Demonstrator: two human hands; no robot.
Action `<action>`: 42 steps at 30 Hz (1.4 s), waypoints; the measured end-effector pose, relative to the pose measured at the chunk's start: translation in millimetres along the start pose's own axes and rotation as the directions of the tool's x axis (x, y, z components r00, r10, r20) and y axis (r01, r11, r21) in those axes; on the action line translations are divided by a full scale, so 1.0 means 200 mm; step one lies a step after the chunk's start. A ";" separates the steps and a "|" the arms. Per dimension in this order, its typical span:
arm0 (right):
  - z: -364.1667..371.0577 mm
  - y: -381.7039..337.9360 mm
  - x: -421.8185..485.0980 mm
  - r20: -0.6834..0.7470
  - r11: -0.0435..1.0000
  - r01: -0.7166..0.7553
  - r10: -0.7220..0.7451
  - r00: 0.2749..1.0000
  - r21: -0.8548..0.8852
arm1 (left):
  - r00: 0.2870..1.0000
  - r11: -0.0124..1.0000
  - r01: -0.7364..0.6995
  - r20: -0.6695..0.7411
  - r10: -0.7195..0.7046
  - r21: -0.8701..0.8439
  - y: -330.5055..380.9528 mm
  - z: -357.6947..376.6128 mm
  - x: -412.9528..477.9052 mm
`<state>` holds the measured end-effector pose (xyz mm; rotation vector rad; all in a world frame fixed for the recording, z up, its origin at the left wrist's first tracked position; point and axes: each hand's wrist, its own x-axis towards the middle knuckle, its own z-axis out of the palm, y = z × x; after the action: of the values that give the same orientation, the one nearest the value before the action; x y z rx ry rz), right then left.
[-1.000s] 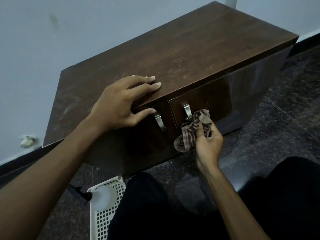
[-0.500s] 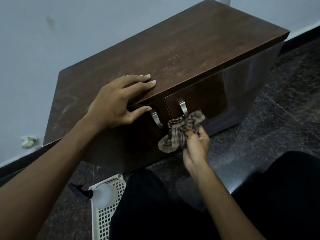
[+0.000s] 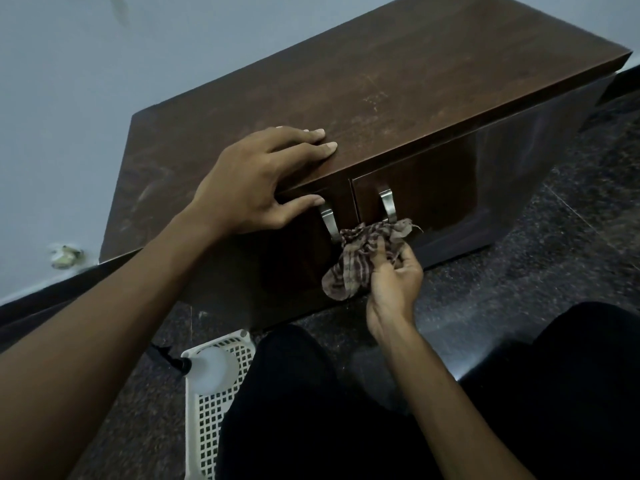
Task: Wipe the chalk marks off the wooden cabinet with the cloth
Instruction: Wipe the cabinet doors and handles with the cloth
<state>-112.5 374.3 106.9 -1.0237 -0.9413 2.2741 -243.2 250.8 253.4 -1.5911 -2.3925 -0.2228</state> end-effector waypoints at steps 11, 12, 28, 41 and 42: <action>-0.04 -0.22 0.04 -0.053 0.978 -0.111 0.122 0.991 0.177 | 1.000 1.000 -0.001 -0.007 0.001 0.000 0.00 -0.01 0.01; -0.03 -0.23 0.02 -0.052 0.978 -0.105 0.116 0.992 0.181 | 1.000 1.000 -0.002 -0.004 0.002 0.001 0.00 -0.01 0.01; 0.04 0.08 -0.11 -0.005 0.977 -0.208 0.208 0.978 0.052 | 1.000 1.000 0.001 0.018 -0.002 0.018 0.00 -0.01 0.00; 0.11 0.14 -0.12 -0.013 0.957 -0.247 0.252 0.968 0.151 | 0.999 0.999 0.020 0.025 -0.022 0.049 0.00 -0.01 0.00; 0.11 0.11 -0.10 -0.027 0.950 -0.249 0.258 0.966 0.190 | 1.000 0.999 0.018 0.025 -0.019 0.049 0.00 -0.01 0.01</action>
<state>-119.8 339.0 110.9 -1.1703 -0.5898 2.4750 -243.2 251.3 256.2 -1.5600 -2.4132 -0.1479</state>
